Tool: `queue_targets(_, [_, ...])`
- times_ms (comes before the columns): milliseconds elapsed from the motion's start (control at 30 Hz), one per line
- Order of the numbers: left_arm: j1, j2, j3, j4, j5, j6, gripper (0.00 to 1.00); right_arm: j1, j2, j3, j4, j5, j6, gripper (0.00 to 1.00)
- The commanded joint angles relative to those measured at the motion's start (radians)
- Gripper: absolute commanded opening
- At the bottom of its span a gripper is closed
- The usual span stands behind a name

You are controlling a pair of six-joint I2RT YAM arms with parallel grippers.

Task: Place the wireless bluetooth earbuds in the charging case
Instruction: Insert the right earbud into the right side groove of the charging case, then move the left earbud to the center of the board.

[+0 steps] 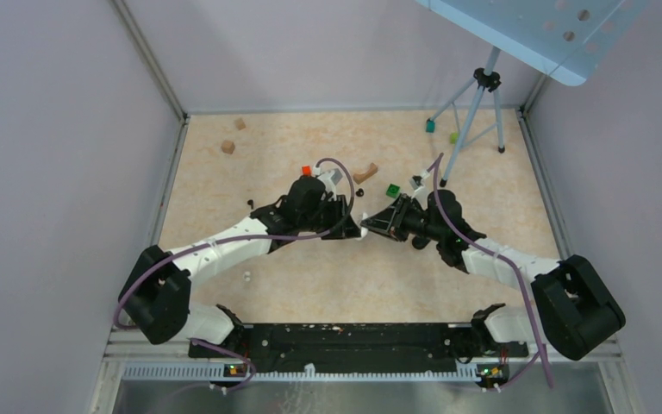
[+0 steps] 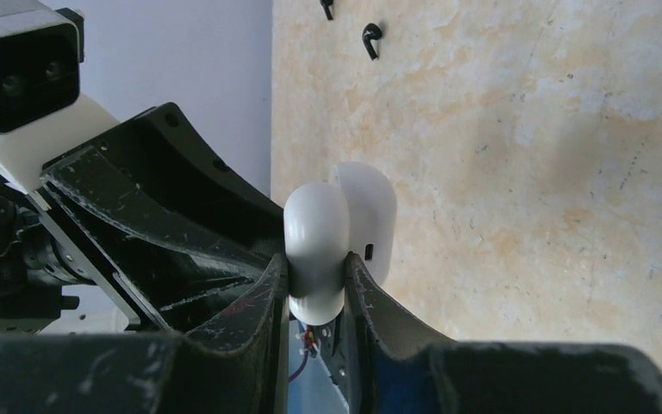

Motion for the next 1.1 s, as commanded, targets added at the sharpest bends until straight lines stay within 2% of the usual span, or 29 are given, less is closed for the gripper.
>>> queue_targets(0, [-0.003,-0.023,0.026,-0.011,-0.015,0.024,0.38,0.0,-0.008,0.015,0.072,-0.015,-0.001,0.0])
queue_targets(233, [-0.003,-0.066,0.025,-0.04,-0.031,0.034,0.41,0.0,-0.006,0.013,0.062,-0.01,-0.007,0.0])
queue_targets(433, [-0.001,-0.144,0.023,-0.065,-0.028,0.052,0.52,0.001,-0.004,0.009,0.06,-0.008,-0.007,0.0])
queue_targets(533, [-0.001,-0.18,0.022,-0.087,-0.032,0.055,0.53,0.0,-0.002,0.011,0.06,-0.01,-0.009,0.0])
queue_targets(700, [0.022,-0.237,0.014,-0.161,-0.143,0.048,0.53,0.0,-0.001,0.016,0.053,-0.013,-0.014,0.0])
queue_targets(800, [0.09,-0.271,0.0,-0.233,-0.175,0.046,0.53,0.0,-0.006,0.018,0.045,-0.013,-0.019,0.0])
queue_targets(967, [0.282,-0.37,-0.063,-0.4,-0.207,0.046,0.52,0.001,-0.013,0.02,0.023,-0.011,-0.03,0.0])
queue_targets(1067, [0.357,-0.403,-0.072,-0.588,-0.391,-0.007,0.52,0.001,-0.004,0.024,0.025,-0.016,-0.031,0.0])
